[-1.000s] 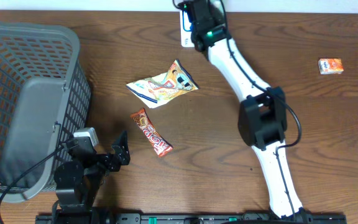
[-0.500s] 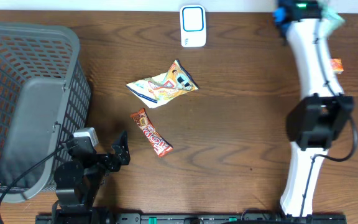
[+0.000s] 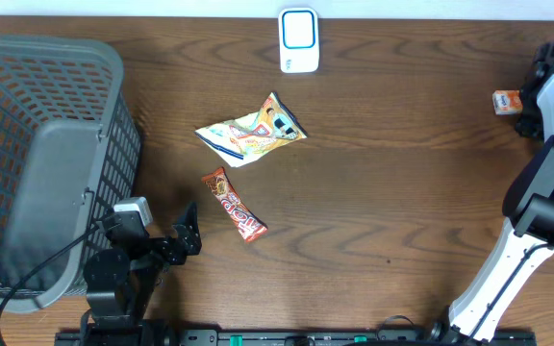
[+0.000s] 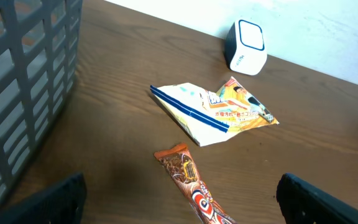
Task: Scan the item barcode
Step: 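Carry the wipes pack right and drop it near the tissue pack, then reach the right gripper to the white-orange snack bag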
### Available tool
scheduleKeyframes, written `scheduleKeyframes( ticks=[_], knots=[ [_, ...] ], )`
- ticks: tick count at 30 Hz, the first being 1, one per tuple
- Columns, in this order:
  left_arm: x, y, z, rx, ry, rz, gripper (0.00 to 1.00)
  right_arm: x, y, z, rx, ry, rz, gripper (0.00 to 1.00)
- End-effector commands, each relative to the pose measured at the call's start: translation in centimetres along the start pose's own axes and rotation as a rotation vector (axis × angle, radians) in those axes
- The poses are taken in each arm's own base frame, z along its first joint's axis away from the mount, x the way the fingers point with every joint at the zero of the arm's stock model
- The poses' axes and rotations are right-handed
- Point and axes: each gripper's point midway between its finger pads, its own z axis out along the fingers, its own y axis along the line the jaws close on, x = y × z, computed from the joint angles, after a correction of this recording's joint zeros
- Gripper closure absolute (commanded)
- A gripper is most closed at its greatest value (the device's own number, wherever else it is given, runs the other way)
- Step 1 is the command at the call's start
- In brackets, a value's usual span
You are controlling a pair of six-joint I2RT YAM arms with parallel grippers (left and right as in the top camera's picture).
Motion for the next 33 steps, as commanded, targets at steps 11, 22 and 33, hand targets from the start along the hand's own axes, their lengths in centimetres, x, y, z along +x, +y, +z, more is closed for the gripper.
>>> scheduleKeyframes(
  ticks=[11, 22, 33],
  knots=[
    [0.1, 0.1, 0.0, -0.005, -0.001, 0.014, 0.02, -3.5, -1.6, -10.0, -0.267, -0.155, 0.159, 0.01],
    [0.1, 0.1, 0.0, -0.005, -0.001, 0.014, 0.02, 1.6, 4.7, -28.6, -0.939, -0.073, 0.29, 0.01],
    [0.1, 0.1, 0.0, -0.005, -0.001, 0.014, 0.02, 12.3, 16.9, -40.0, -1.176, -0.194, -0.419, 0.01]
  ],
)
